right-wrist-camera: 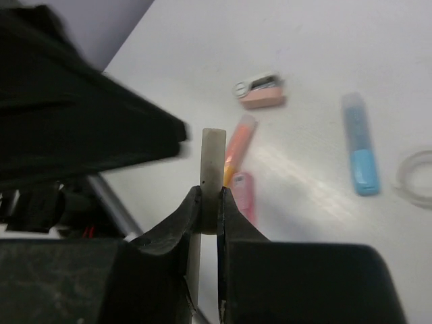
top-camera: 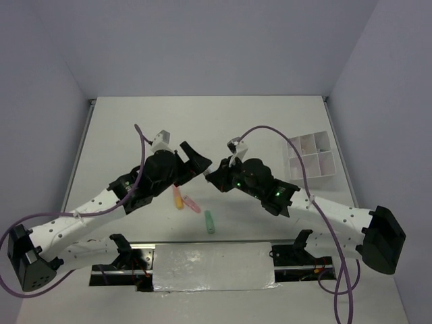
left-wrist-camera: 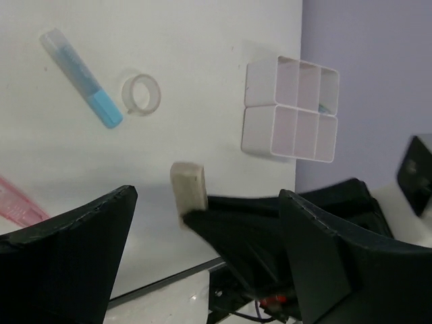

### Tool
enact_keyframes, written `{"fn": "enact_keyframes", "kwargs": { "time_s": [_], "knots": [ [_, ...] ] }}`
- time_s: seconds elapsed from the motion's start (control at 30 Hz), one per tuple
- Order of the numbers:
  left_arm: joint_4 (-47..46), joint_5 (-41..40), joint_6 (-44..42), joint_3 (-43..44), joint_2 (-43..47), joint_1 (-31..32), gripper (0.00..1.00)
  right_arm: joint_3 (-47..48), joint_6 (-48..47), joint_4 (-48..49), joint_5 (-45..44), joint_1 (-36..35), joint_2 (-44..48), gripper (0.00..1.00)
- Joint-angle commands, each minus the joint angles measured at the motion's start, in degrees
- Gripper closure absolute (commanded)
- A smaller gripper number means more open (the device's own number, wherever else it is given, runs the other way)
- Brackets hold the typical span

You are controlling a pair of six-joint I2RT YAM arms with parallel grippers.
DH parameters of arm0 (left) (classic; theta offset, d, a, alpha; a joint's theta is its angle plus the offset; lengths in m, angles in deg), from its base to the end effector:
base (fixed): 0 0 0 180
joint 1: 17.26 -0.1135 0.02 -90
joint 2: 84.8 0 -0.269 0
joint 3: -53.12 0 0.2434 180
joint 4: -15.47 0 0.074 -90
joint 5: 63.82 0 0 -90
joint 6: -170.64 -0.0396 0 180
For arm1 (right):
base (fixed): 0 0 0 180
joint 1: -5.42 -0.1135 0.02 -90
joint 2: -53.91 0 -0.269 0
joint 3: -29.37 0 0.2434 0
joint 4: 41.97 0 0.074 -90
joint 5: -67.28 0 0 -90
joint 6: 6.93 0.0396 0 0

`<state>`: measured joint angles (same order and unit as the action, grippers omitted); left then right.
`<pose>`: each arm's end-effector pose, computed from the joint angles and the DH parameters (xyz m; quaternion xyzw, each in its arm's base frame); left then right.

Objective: Sort the stationery into containers
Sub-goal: Place the stationery in the storage box.

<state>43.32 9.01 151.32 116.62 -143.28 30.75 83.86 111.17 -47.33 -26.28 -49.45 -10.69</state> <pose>0.1592 -0.1593 0.3207 -0.2429 0.7914 -0.4071 0.3859 0.1480 0.2060 0.2835 -0.1658 0.7782 0.3824 0.4698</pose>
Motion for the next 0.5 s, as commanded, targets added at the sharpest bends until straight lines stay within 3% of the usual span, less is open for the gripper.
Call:
{"fn": "enact_keyframes", "kwargs": {
  "time_s": [0.0, 0.13, 0.3, 0.47],
  "knots": [
    [6.7, -4.9, -5.3, 8.8, -1.1, -1.0, 0.01, -1.3, -3.7, -1.5, 0.7, 7.7, 4.6, 1.0],
    [18.4, -3.6, -9.2, 16.2, -2.4, -8.7, 0.01, 0.0, -8.8, -11.8, -1.7, 18.9, 7.8, 1.0],
    [25.6, -1.3, -21.2, 19.4, -2.2, -13.2, 0.01, 11.6, -18.8, -29.4, -18.8, 29.3, 0.3, 1.0],
    [33.7, -1.2, -30.3, 18.8, -1.6, -13.2, 0.01, 16.0, -33.2, -28.4, -24.7, 37.7, -5.4, 1.0]
  ]
}}
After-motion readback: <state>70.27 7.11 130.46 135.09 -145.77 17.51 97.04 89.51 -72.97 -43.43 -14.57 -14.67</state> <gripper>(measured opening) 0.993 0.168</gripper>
